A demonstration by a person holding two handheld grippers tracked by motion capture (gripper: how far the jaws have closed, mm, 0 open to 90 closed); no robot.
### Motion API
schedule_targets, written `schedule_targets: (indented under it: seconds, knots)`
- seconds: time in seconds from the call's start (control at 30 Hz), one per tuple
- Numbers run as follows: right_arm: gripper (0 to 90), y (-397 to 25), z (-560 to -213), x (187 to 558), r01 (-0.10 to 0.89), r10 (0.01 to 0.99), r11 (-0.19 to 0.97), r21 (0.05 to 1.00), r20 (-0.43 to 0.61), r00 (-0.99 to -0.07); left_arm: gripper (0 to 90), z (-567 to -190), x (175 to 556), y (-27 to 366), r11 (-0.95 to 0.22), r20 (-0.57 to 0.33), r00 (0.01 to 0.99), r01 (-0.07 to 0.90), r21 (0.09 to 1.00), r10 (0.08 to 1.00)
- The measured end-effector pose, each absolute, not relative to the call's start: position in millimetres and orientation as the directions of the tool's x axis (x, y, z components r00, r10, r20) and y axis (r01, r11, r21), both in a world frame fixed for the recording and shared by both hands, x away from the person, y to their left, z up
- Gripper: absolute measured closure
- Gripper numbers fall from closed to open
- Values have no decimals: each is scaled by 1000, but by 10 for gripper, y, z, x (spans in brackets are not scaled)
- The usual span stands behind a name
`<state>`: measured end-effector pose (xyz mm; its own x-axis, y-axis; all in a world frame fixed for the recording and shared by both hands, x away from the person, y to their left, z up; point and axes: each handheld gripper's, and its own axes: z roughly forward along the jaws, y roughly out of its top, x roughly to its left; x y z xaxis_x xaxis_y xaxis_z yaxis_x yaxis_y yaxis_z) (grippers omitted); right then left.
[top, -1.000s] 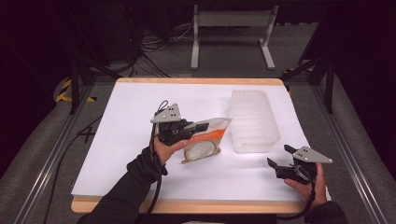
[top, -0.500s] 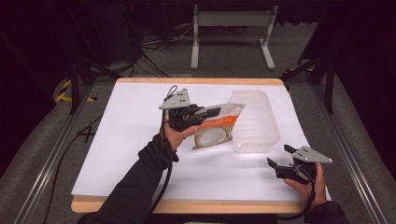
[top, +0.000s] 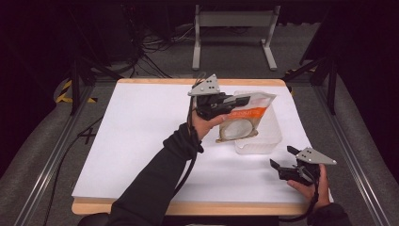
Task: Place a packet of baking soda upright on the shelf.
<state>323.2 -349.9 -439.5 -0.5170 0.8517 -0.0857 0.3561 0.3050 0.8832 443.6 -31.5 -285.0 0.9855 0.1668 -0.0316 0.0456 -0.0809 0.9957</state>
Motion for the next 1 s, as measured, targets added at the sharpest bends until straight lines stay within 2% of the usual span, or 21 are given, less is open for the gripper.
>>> schedule_targets:
  seconds: [0.43,0.8,1.0]
  knots:
    - [147,-3525,-4392,3232,353,849,292,889,-71,-524,898,-3053,4474,-870,-55,-71,989,79,995,127]
    - [147,-3511,-4397,3231,351,843,305,885,-79,-533,897,-3409,4527,-919,-12,-161,982,162,987,97]
    - [147,-3503,-4400,3235,352,841,312,882,-84,-534,897,-3561,4492,-910,-77,-135,985,144,987,111]
